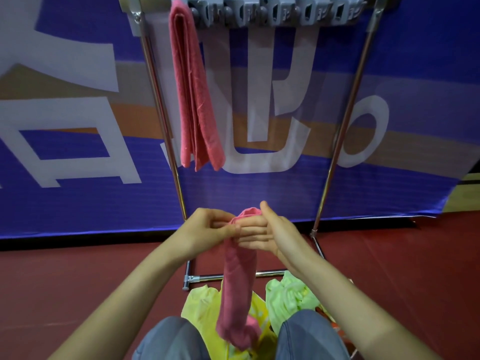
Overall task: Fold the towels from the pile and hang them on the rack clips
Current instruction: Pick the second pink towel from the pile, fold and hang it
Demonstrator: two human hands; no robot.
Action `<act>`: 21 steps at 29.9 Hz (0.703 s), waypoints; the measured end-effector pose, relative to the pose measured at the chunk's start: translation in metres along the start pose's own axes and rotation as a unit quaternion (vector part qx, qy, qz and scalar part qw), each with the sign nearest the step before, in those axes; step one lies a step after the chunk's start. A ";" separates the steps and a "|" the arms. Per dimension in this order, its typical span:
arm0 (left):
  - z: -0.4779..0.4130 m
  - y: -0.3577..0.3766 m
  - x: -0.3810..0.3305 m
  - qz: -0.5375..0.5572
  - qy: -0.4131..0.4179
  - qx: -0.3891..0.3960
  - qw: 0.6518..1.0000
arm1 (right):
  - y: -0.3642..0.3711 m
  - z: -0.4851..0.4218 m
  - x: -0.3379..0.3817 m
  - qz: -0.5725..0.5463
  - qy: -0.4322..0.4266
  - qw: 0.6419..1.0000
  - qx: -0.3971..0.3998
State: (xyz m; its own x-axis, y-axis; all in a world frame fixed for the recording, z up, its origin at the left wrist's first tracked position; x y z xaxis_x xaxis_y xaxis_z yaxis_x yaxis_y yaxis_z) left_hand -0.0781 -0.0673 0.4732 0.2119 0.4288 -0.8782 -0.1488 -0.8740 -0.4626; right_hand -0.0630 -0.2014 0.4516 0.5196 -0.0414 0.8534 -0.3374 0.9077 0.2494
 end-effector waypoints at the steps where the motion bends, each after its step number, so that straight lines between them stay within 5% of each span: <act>1: 0.000 -0.001 0.000 -0.002 0.002 0.010 1.000 | -0.001 0.000 -0.001 -0.003 0.000 1.000 0.005; 6: 0.002 -0.006 -0.003 -0.029 0.003 0.050 0.998 | -0.006 0.001 -0.007 0.034 -0.003 0.998 0.053; 12: 0.006 -0.011 -0.013 -0.053 0.042 0.085 0.994 | -0.025 -0.002 -0.010 0.124 -0.142 0.979 -0.078; 16: 0.007 -0.019 -0.021 -0.048 0.069 0.088 0.993 | -0.028 -0.006 -0.015 0.206 -0.147 0.966 -0.056; 21: 0.010 -0.034 -0.028 -0.045 0.087 0.037 0.995 | -0.027 -0.002 0.002 0.117 -0.190 0.974 -0.042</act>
State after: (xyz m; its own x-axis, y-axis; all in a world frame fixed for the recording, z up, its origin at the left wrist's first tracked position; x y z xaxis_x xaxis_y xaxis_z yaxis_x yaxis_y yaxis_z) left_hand -0.0891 -0.0476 0.5126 0.3901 0.4525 -0.8019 -0.1918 -0.8119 -0.5514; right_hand -0.0515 -0.2247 0.4454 0.1034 0.0336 0.9941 -0.3372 0.9414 0.0033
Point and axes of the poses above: each hand's wrist, its own z-axis away from the middle knuckle, its own y-axis out of the palm, x = y × z, the point moved 3 cm from there along -z, towards the middle knuckle, and after that the axes turned 14 degrees about y, right-handed, at the moved point
